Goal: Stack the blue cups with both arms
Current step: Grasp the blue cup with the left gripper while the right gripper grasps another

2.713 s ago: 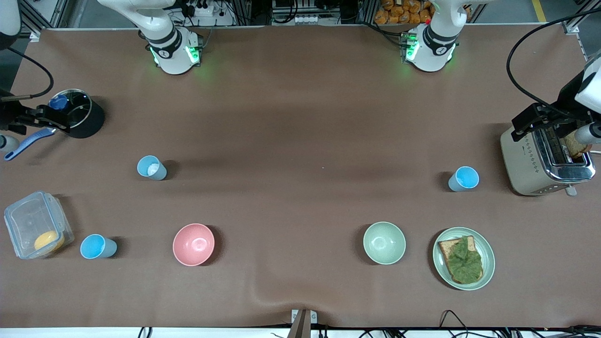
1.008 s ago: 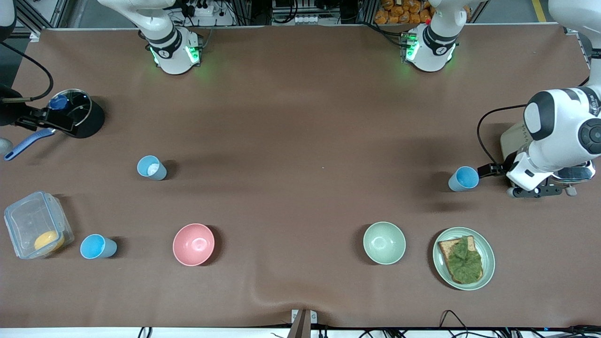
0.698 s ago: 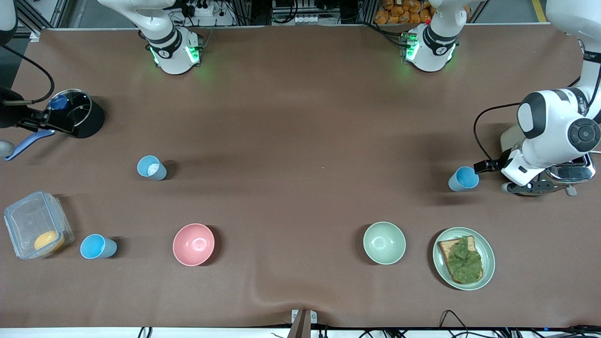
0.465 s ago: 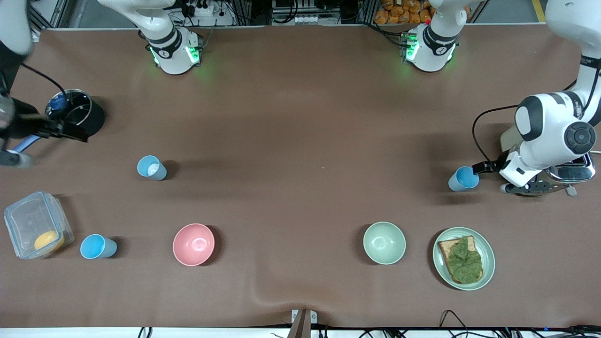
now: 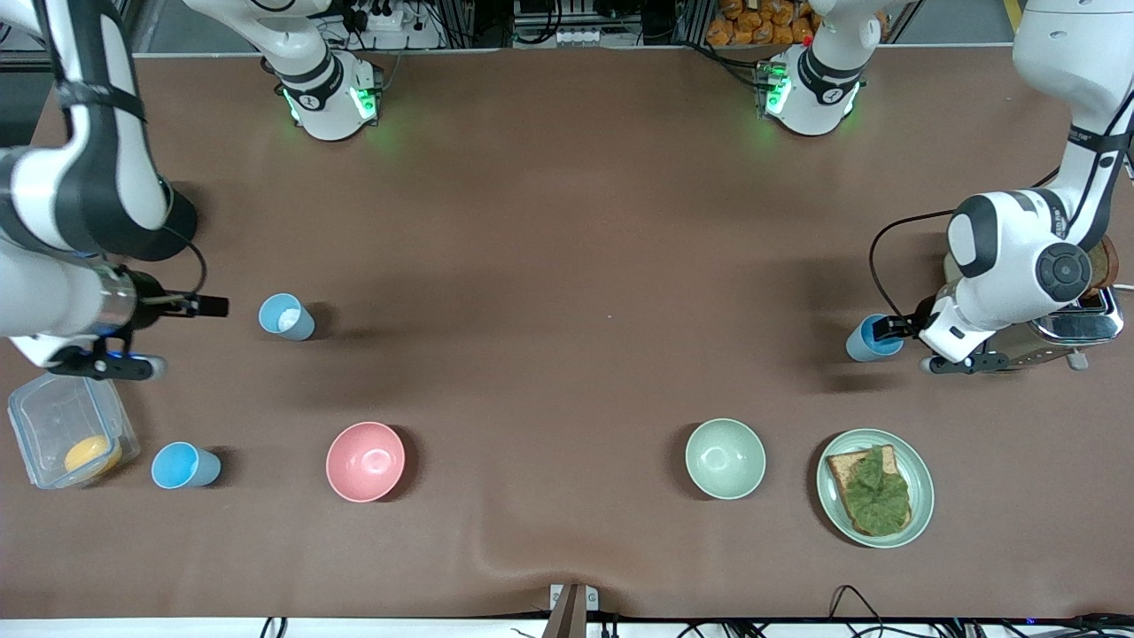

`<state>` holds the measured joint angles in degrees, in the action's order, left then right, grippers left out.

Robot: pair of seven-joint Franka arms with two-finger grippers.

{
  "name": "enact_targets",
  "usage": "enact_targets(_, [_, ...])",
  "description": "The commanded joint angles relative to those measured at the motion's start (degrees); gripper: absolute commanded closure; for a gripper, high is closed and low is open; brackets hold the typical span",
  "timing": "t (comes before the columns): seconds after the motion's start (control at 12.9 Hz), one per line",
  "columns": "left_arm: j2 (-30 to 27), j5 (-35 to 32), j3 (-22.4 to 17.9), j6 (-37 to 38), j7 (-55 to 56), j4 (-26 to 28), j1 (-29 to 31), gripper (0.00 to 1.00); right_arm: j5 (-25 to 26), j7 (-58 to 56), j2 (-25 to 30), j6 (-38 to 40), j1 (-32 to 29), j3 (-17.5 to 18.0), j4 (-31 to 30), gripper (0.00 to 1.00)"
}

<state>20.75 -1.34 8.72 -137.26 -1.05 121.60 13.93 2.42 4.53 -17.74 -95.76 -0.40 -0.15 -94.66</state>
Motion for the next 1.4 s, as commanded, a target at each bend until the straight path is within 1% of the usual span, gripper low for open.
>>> enact_targets(0.0, [-0.2,1.3,0.4,0.0,-1.4,0.0,0.3,1.0,0.7,-0.7,2.1,-11.9,0.0,0.2,-11.2,0.0])
enact_targets(0.16, [-1.1,1.3,0.7,0.2,-2.0,-0.3,0.4,1.0,0.7,-3.0,1.7,-19.6,-0.8,0.1,-16.2,0.0])
enact_targets(0.31, [-4.6,1.4,1.0,1.1,-2.3,-0.6,0.2,1.0,0.7,-6.5,0.9,-24.0,-2.8,0.2,-19.2,0.0])
enact_targets(0.39, [-5.9,1.4,1.9,3.0,-2.4,-1.6,0.5,1.0,0.7,-8.1,0.3,-26.2,-3.5,0.1,-20.6,0.0])
enact_targets(0.54, [-7.2,1.4,3.2,8.8,-2.6,-7.2,0.1,1.0,0.7,-10.6,-0.8,-28.2,-4.6,0.2,-22.3,0.0])
enact_targets(0.85, [-7.0,1.9,5.9,21.0,-2.0,-18.8,0.0,1.0,0.6,-12.5,-2.8,-28.2,-5.0,0.2,-22.5,0.0])
enact_targets(1.01, [-6.5,1.9,7.5,23.6,-1.6,-23.0,-0.5,1.0,0.5,-12.6,-3.6,-28.2,-5.0,0.2,-22.5,0.0])
enact_targets(1.16, [-6.5,1.8,9.4,24.0,0.0,-24.9,-0.7,1.0,0.5,-12.9,-4.5,-28.0,-4.9,0.2,-22.5,0.0])
enact_targets(1.24, [-6.5,1.8,10.5,25.0,0.2,-25.9,-0.7,1.0,0.4,-13.3,-4.8,-27.8,-4.9,0.2,-22.5,0.11])
enact_targets(1.32, [-6.4,1.7,11.2,26.3,0.3,-26.9,-0.7,1.0,0.3,-13.4,-4.9,-27.6,-4.9,0.2,-22.5,0.31])
